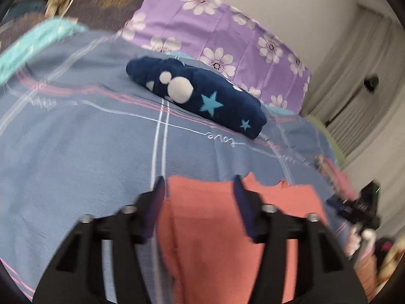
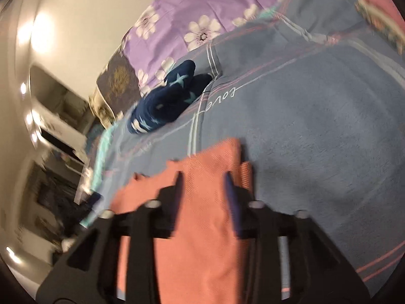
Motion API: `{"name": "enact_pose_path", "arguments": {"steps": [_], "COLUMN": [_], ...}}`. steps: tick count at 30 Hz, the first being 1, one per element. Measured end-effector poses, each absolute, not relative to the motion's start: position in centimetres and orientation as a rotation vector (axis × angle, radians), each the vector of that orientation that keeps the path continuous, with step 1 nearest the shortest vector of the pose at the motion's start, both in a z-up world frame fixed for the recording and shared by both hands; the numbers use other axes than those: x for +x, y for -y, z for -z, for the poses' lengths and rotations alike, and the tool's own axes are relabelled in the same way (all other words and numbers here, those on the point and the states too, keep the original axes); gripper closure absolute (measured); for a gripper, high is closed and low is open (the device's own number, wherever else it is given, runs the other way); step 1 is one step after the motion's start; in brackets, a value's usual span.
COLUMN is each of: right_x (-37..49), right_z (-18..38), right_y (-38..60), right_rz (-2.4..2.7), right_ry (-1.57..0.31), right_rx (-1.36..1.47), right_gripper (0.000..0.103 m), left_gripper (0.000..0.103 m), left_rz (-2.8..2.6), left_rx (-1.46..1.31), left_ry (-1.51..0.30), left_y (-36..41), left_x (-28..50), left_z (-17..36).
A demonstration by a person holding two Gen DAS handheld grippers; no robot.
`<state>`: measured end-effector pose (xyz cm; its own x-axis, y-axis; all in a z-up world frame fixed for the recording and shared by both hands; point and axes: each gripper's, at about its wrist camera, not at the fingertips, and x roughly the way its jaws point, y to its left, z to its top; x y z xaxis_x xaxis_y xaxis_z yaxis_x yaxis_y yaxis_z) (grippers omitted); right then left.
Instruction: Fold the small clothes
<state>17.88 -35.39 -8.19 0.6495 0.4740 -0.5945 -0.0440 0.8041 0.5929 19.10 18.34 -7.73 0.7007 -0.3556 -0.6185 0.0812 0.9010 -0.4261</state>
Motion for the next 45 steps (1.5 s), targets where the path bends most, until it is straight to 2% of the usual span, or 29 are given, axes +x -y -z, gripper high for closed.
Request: {"name": "enact_pose_path", "arguments": {"steps": [6, 7, 8, 9, 10, 11, 15, 16, 18, 19, 21, 22, 26, 30, 35, 40, 45], "right_x": [19.1, 19.5, 19.8, 20.0, 20.2, 20.3, 18.7, 18.7, 19.0, 19.0, 18.1, 16.9, 12.9, 9.7, 5.8, 4.8, 7.4], "right_z": [9.0, 9.3, 9.6, 9.8, 9.9, 9.9, 8.1, 8.0, 8.6, 9.1, 9.6, 9.7, 9.5, 10.0, 10.1, 10.1, 10.0], "right_y": [34.6, 34.4, 34.3, 34.1, 33.7, 33.4, 33.4, 33.3, 33.1, 33.1, 33.5, 33.8, 35.4, 37.6, 38.8, 42.0, 42.4], "right_rz": [-0.263, -0.266, -0.269, -0.265, -0.256, -0.248, -0.251, -0.250, -0.232, -0.213, -0.215, -0.226, -0.229, -0.189, -0.185, -0.169, -0.228], "right_ry": [-0.846, -0.853, -0.859, -0.859, -0.856, -0.857, -0.737, -0.733, -0.776, -0.810, -0.825, -0.823, -0.824, -0.852, -0.838, -0.807, -0.845], "right_rx": [0.443, 0.438, 0.433, 0.424, 0.400, 0.385, 0.391, 0.377, 0.339, 0.339, 0.361, 0.351, 0.295, 0.278, 0.246, 0.330, 0.314], "right_gripper": [0.061, 0.061, 0.061, 0.074, 0.086, 0.100, 0.100, 0.098, 0.082, 0.079, 0.078, 0.078, 0.078, 0.079, 0.079, 0.079, 0.079], "left_gripper": [0.043, 0.053, 0.090, 0.098, 0.098, 0.098, 0.098, 0.095, 0.092, 0.092, 0.083, 0.076, 0.075, 0.074, 0.051, 0.050, 0.050], "left_rz": [0.234, 0.239, 0.246, 0.256, 0.263, 0.269, 0.282, 0.278, 0.218, 0.204, 0.195, 0.174, 0.214, 0.402, 0.673, 0.815, 0.777], "left_rx": [-0.305, -0.294, -0.291, -0.288, -0.303, -0.309, -0.212, -0.179, -0.105, -0.097, -0.117, -0.100, -0.040, 0.026, 0.173, 0.335, 0.458], "left_ry": [-0.914, -0.919, -0.911, -0.905, -0.885, -0.857, -0.744, -0.748, -0.799, -0.821, -0.829, -0.821, -0.793, -0.772, -0.780, -0.795, -0.769], "left_y": [-17.6, -17.3, -17.1, -16.9, -16.9, -16.9, -16.5, -16.3, -16.1, -16.2, -16.8, -16.9, -14.8, -7.4, 5.8, 15.3, 19.5], "left_x": [21.9, 22.4, 22.6, 22.7, 22.7, 22.3, 20.0, 20.0, 20.4, 20.4, 19.4, 18.6, 15.3, 11.9, 6.9, 3.6, 2.1], "left_z": [11.0, 11.3, 11.4, 11.3, 10.8, 10.2, 7.5, 7.6, 8.8, 9.3, 9.6, 9.5, 7.7, 5.7, 6.5, 8.7, 10.1]}}
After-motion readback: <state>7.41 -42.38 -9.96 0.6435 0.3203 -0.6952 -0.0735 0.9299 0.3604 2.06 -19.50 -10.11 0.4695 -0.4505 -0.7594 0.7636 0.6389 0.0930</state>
